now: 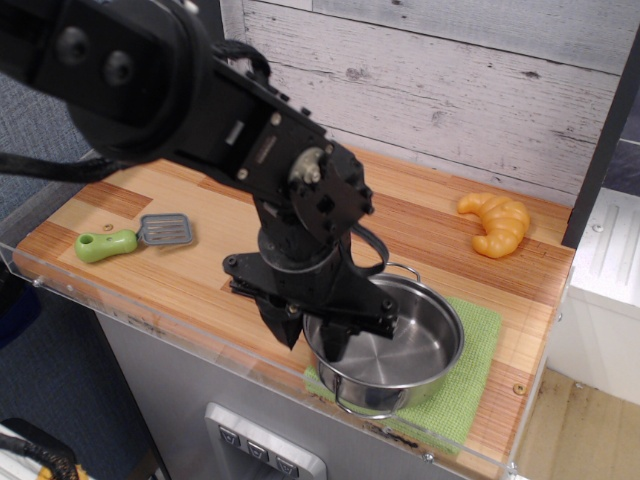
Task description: Move pot to left of green cloth.
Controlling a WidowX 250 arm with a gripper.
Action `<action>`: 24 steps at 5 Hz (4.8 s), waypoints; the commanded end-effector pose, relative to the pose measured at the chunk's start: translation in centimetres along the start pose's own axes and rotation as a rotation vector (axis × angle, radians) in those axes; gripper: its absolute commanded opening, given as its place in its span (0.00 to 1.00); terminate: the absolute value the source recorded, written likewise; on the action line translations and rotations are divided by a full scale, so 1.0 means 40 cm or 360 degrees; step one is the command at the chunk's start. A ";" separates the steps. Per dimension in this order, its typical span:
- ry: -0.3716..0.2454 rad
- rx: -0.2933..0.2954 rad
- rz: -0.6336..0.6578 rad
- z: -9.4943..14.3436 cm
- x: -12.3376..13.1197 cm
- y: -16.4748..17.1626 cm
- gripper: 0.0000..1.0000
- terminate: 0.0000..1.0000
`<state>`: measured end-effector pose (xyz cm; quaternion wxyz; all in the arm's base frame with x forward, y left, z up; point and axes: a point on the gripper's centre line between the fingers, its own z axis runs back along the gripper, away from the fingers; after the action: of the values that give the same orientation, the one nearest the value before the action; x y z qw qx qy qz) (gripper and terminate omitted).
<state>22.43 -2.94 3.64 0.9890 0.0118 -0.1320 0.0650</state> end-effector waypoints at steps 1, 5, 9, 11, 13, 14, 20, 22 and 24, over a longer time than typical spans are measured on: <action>-0.0040 -0.0008 -0.0061 0.021 0.021 -0.011 0.00 0.00; -0.0308 -0.0173 -0.0130 0.174 0.133 -0.022 0.00 0.00; -0.0338 -0.0032 -0.0067 0.206 0.133 0.241 0.00 0.00; -0.0247 0.0030 -0.0046 0.130 0.125 0.294 0.00 0.00; -0.0111 0.0030 -0.0059 0.038 0.117 0.316 0.00 0.00; -0.0101 0.0028 -0.0036 0.018 0.113 0.314 0.00 0.00; -0.0052 0.0182 0.0207 -0.017 0.066 0.318 1.00 0.00; -0.0045 0.0156 0.0198 -0.008 0.069 0.308 1.00 0.00; -0.0149 0.0073 0.0127 0.083 0.103 0.282 1.00 0.00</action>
<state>23.95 8.44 7.15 0.9808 0.0223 -0.1594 0.1102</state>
